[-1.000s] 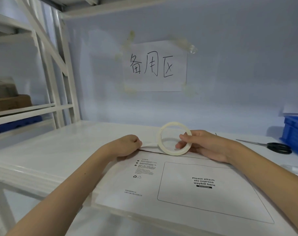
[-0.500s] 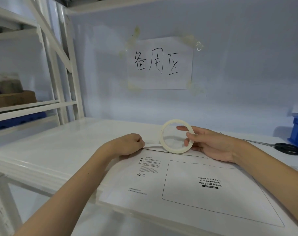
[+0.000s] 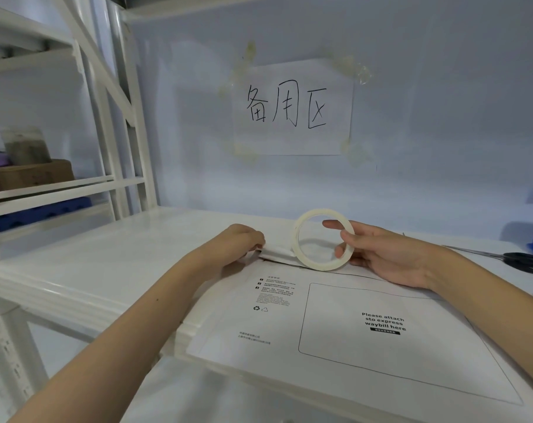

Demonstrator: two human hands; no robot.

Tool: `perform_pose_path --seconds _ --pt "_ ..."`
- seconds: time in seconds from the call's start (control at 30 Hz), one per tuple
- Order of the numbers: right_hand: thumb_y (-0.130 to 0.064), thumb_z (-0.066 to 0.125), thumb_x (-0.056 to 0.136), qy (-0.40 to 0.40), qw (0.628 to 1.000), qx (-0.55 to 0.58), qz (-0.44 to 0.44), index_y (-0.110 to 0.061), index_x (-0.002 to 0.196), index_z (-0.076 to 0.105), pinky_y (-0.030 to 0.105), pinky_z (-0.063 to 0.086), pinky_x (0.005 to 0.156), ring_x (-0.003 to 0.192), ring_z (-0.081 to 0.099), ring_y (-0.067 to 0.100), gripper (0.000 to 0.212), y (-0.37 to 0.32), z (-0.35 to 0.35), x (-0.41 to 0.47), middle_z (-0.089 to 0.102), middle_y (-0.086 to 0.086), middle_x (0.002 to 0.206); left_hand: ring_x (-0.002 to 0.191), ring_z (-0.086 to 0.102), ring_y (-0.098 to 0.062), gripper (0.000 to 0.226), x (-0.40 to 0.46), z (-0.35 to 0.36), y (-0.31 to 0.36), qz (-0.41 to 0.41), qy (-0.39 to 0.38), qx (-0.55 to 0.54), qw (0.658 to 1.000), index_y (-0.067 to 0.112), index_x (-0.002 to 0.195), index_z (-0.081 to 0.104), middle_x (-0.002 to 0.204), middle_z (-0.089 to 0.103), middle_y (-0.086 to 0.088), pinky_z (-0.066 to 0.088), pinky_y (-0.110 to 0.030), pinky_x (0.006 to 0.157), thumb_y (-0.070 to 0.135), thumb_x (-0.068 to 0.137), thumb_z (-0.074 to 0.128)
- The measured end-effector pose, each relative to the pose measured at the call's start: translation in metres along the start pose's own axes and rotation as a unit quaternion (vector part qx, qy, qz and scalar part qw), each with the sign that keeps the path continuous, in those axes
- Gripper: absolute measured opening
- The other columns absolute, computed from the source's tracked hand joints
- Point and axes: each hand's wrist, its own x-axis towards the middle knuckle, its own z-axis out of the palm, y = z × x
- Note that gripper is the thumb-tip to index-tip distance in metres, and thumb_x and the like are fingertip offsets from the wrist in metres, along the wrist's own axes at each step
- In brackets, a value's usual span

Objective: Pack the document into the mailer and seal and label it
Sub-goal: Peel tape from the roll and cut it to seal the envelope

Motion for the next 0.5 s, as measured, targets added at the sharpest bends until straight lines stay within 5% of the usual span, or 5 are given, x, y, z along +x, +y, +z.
perform_pose_path --seconds 0.5 --pt "-0.027 0.056 0.093 0.003 1.000 0.004 0.000 -0.025 0.130 0.060 0.031 0.041 0.089 0.087 0.055 0.022 0.037 -0.0008 0.0010 -0.0012 0.061 0.009 0.086 0.043 0.035 -0.008 0.033 -0.0012 0.0068 0.0082 -0.061 -0.022 -0.076 0.995 0.014 0.071 0.056 0.061 0.049 0.004 0.026 -0.019 0.044 0.032 0.095 0.041"
